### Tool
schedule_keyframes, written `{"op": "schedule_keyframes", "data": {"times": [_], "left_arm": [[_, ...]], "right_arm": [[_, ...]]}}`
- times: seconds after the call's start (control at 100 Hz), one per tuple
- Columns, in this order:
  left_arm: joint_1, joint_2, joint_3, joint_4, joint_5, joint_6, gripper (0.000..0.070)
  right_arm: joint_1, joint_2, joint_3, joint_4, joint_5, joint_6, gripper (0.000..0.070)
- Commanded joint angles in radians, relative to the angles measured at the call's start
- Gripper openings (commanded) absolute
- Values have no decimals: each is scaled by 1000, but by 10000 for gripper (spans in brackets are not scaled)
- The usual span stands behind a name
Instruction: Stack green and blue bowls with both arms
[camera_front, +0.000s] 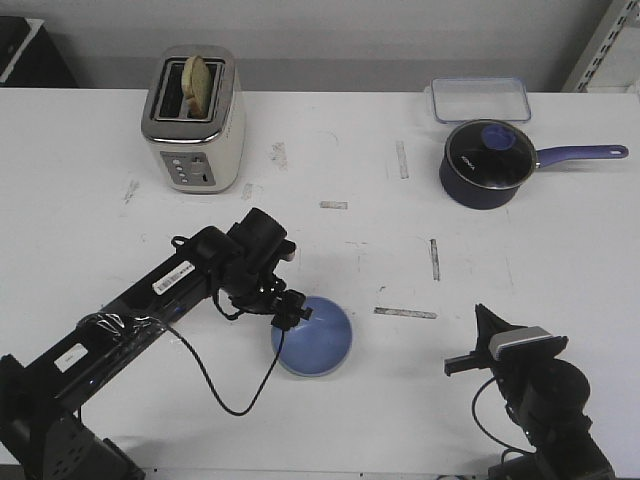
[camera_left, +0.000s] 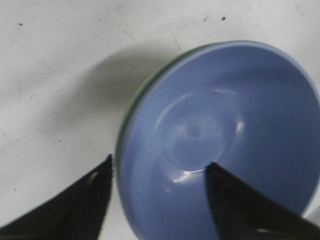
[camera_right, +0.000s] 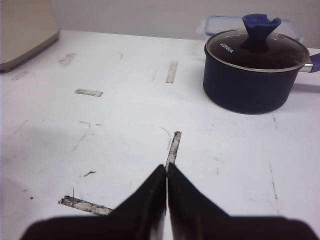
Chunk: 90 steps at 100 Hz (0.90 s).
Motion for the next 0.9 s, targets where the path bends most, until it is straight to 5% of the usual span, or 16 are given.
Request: {"op": "schedule_keyframes", "data": {"times": [0.0, 0.28, 0.38, 0.56, 0.66, 0.81, 0.89], "left_arm": [[-8, 12, 15, -5, 2, -11, 653], [-7, 12, 116, -66, 2, -10, 664], [0, 12, 192, -92, 2, -10, 498], [24, 10, 314, -128, 1, 31, 0], [48, -10, 324, -137, -35, 77, 1], [79, -67, 297, -148, -285, 108, 1], [103, -137, 234, -93, -339, 100, 2]], "right_arm": [[2, 5, 3, 12, -1, -5, 0], [2, 5, 3, 12, -1, -5, 0], [2, 5, 3, 12, -1, -5, 0], [2, 5, 3, 12, -1, -5, 0], [2, 5, 3, 12, 0, -5, 0], [2, 5, 3, 12, 0, -5, 0], [2, 5, 3, 12, 0, -5, 0]]}}
